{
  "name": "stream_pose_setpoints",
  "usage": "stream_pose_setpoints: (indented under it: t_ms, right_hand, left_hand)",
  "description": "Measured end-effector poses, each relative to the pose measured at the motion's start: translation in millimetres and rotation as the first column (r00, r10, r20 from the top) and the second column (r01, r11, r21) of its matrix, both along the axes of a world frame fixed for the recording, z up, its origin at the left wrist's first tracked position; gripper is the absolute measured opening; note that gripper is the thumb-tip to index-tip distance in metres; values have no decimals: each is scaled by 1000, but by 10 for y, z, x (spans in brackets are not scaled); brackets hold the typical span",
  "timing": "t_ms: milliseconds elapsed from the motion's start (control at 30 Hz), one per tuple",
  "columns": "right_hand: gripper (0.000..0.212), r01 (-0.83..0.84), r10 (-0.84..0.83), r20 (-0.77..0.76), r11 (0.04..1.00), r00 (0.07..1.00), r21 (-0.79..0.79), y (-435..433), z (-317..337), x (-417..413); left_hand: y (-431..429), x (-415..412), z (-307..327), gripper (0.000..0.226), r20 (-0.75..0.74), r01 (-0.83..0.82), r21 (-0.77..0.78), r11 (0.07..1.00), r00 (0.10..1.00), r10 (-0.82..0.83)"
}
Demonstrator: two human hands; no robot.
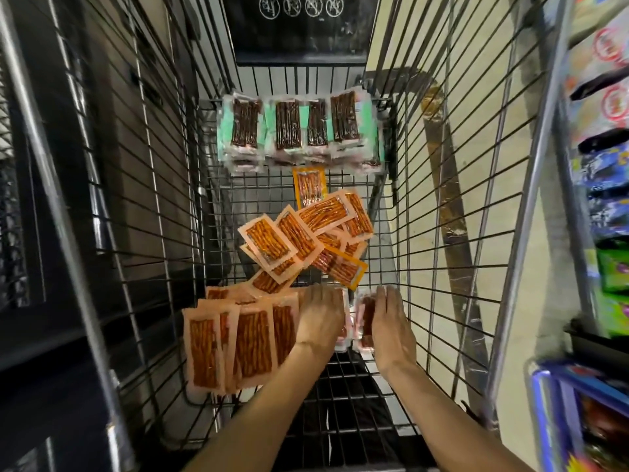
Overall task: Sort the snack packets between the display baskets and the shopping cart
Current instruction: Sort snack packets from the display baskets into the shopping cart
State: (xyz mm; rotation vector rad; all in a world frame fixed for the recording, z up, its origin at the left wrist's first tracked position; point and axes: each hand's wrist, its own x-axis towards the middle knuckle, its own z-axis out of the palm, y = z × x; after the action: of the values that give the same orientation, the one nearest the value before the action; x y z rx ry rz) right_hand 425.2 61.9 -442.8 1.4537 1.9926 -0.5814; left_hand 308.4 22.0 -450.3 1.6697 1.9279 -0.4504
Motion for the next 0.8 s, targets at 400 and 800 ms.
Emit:
stream_pose_setpoints:
  t_ms: [400,800]
  right_hand:
    - [55,-111,110,16,984,994,138,44,26,-37]
    - [82,-20,19,-40,999,999,-26,49,-7,-12]
  left_hand:
    - [-16,105,-44,54,-103,97,-156,983,988,-114]
    - [-3,62,-12,58,-51,45,-162,986,997,-54]
